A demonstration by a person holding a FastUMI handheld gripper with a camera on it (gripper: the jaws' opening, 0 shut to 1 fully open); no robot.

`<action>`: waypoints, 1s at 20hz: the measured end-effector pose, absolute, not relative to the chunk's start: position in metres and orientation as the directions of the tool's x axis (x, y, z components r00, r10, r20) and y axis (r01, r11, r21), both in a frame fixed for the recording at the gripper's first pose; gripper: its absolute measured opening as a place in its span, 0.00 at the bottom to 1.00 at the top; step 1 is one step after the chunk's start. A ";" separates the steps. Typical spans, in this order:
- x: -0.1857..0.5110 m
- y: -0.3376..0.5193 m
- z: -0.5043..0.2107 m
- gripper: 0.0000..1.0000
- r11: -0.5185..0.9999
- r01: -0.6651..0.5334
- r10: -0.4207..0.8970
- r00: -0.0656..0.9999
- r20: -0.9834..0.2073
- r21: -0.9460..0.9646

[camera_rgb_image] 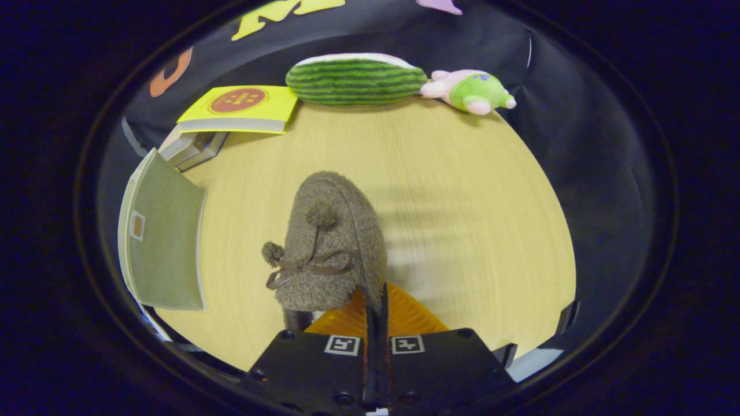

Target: Open the storage box then place both shoes into the box .Put the left shoe in first, then the right shoe, with the right side of both shoes facing outward in a uniform manner.

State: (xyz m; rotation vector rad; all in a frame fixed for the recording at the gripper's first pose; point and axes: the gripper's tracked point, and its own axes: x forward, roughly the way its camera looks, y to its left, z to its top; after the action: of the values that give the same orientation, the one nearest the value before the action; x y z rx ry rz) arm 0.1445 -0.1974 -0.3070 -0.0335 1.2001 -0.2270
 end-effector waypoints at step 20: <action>0.163 0.056 -0.174 0.06 0.995 0.094 -0.019 0.503 -0.864 0.033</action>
State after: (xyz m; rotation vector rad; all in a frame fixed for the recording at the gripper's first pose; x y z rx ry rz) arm 0.1635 0.0563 -0.1743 0.0790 1.0414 -0.0678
